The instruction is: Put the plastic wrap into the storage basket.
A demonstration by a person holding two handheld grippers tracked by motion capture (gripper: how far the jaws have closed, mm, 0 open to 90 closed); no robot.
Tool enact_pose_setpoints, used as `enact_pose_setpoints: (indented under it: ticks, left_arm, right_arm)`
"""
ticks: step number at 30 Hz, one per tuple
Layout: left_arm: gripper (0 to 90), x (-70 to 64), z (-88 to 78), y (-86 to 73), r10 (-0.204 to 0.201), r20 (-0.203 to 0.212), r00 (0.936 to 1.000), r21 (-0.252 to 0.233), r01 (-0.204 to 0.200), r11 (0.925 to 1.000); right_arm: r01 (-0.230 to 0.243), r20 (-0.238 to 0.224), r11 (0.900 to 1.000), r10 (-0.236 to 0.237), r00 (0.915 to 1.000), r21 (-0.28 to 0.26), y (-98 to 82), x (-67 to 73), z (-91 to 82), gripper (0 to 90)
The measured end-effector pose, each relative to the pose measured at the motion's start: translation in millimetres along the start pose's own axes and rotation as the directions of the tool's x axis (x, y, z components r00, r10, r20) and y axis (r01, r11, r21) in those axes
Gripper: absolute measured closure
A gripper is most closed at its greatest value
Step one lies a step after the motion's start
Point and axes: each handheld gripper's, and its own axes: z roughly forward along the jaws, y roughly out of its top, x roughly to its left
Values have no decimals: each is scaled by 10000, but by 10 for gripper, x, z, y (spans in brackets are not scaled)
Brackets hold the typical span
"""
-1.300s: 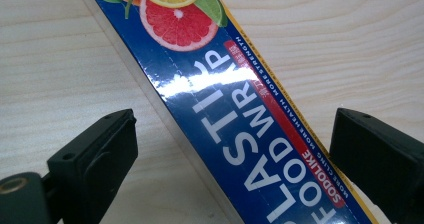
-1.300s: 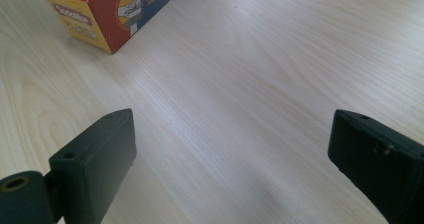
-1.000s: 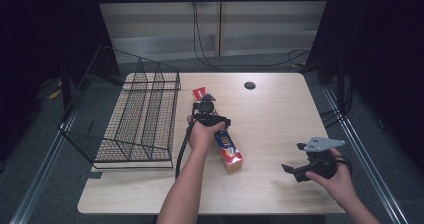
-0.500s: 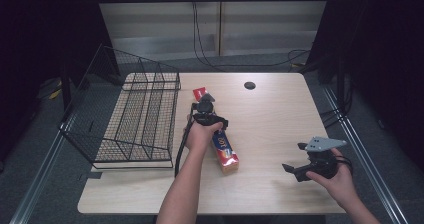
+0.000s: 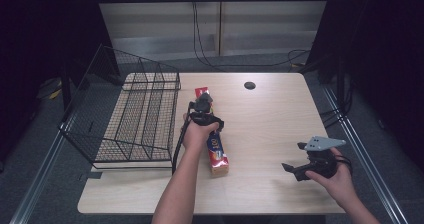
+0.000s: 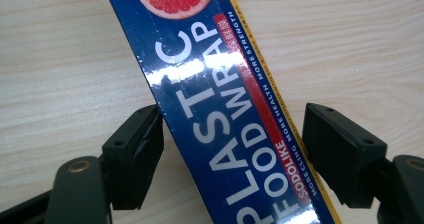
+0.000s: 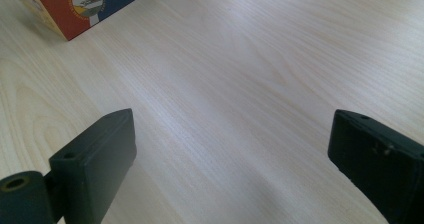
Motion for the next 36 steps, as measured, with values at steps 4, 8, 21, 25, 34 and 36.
enact_pose_setpoints:
  ticks: [4, 8, 21, 25, 34, 36]
  left_arm:
    - [251, 6, 39, 7, -103, -91, 9999, 126, 104, 9999]
    - [254, 10, 71, 27, -661, 13, 9978, 300, 661, 9974]
    - [304, 5, 64, 55, -1152, -140, 9932, 589, 1158, 9915]
    - [350, 15, 27, 65, -1349, -404, 9900, 764, 1377, 9875]
    - [462, -10, -61, 92, -471, -1203, 9916, 1385, 638, 9883]
    - [464, -21, -76, 103, -424, -1066, 9934, 1482, 581, 9873]
  right_arm:
    - [7, 2, 10000, -7, 10000, 24, -2, -4, 9, 53]
    - [18, 2, 10000, -18, 10000, 31, -1, -2, 6, 55]
    - [20, -4, 10000, -20, 10000, 15, 1, -6, 3, 57]
    - [5, 27, 10000, -5, 10000, 5, 0, -10, 0, 56]
    - [-21, 28, 10000, 21, 10000, -39, 3, -16, -10, 56]
    - [-45, 58, 10000, 46, 10000, -81, 5, -17, -14, 55]
